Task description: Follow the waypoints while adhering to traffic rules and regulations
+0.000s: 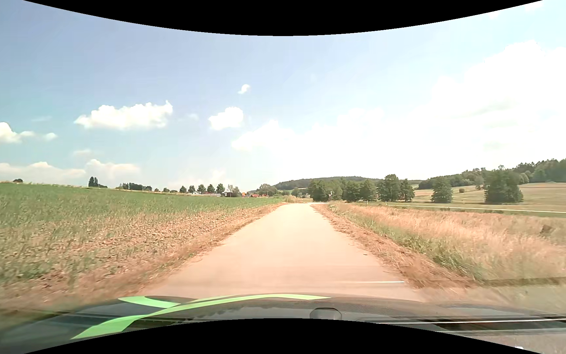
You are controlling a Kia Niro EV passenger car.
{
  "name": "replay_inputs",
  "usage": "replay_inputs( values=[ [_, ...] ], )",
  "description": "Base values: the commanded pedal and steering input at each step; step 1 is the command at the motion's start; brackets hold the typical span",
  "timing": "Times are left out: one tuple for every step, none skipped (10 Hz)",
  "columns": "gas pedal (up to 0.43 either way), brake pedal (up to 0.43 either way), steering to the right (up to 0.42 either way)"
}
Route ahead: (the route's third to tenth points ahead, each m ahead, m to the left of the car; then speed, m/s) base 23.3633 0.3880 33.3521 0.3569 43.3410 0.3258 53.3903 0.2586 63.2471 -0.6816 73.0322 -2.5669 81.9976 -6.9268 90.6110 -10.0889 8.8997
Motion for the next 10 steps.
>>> replay_inputs(
  values=[
    [0.138, 0.0, -0.006],
    [0.13, 0.0, -0.004],
    [0.11, 0.0, -0.001],
    [0.11, 0.0, -0.001],
    [0.11, 0.0, -0.001],
    [0.11, 0.0, -0.001],
    [0.11, 0.0, -0.001],
    [0.11, 0.0, -0.002],
    [0.11, 0.0, -0.003],
    [0.118, 0.0, -0.006]
  ],
)
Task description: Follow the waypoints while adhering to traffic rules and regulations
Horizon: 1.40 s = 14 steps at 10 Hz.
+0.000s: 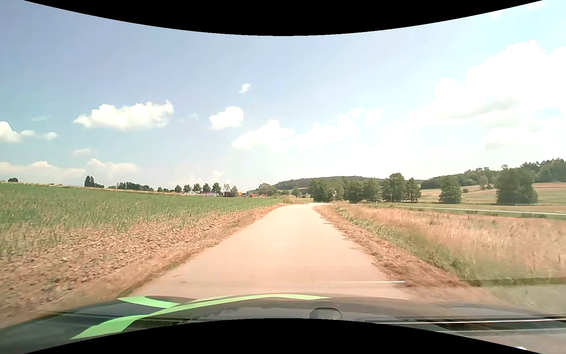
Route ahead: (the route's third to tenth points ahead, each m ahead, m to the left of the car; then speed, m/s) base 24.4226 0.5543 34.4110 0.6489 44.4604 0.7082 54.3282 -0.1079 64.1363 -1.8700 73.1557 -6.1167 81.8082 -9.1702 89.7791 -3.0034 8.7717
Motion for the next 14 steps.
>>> replay_inputs(
  values=[
    [0.118, 0.0, -0.01],
    [0.118, 0.0, -0.013],
    [0.118, 0.0, -0.013],
    [0.118, 0.0, -0.012],
    [0.13, 0.0, -0.012],
    [0.13, 0.0, -0.011],
    [0.13, 0.0, -0.008],
    [0.13, 0.0, -0.005],
    [0.13, 0.0, -0.004],
    [0.13, 0.0, -0.004],
    [0.13, 0.0, -0.004],
    [0.098, 0.0, -0.004],
    [0.087, 0.0, -0.004],
    [0.087, 0.0, -0.004]
  ],
)
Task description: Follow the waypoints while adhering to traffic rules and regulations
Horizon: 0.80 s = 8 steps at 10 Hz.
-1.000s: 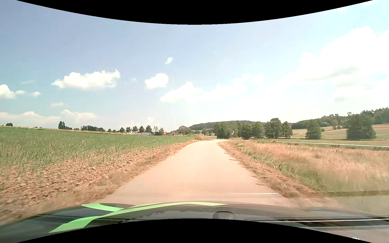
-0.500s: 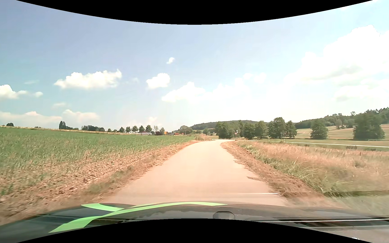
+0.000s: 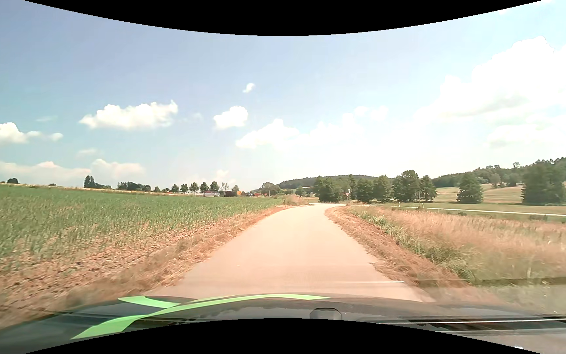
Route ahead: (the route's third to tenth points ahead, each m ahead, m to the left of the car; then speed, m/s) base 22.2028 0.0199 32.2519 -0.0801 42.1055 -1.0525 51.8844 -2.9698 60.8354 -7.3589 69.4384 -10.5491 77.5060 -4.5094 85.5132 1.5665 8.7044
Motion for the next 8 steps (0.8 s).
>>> replay_inputs(
  values=[
    [0.087, 0.0, -0.004],
    [0.087, 0.0, -0.004],
    [0.087, 0.0, -0.004],
    [0.087, 0.0, -0.004],
    [0.087, 0.0, -0.004],
    [0.079, 0.0, -0.002],
    [0.079, 0.0, 0.0],
    [0.079, 0.0, 0.0]
  ],
)
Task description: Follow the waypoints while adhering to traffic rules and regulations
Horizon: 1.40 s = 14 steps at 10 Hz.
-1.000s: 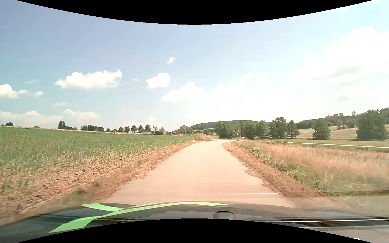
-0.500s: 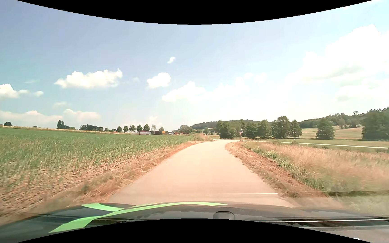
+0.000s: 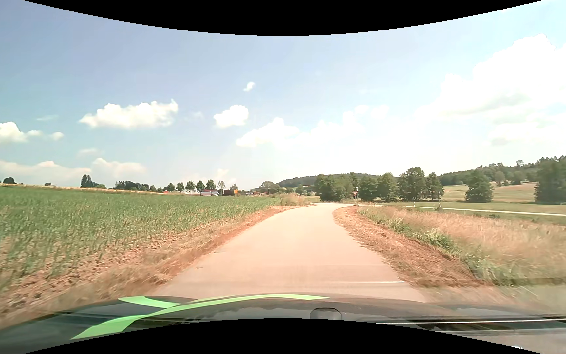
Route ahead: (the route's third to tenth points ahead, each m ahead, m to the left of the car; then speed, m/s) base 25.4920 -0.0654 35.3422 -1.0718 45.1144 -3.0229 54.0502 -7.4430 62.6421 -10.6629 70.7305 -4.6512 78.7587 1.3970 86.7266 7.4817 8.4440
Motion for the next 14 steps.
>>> replay_inputs(
  values=[
    [0.079, 0.0, 0.0],
    [0.079, 0.0, 0.003],
    [0.079, 0.0, 0.006],
    [0.067, 0.0, 0.007],
    [0.067, 0.0, 0.008],
    [0.059, 0.0, 0.009],
    [0.0, 0.0, 0.01],
    [0.0, 0.0, 0.011],
    [0.0, 0.0, 0.011],
    [0.0, 0.0, 0.011],
    [0.0, 0.0, 0.012],
    [0.0, 0.0, 0.013],
    [0.0, 0.0, 0.015],
    [0.0, 0.0, 0.018]
  ],
)
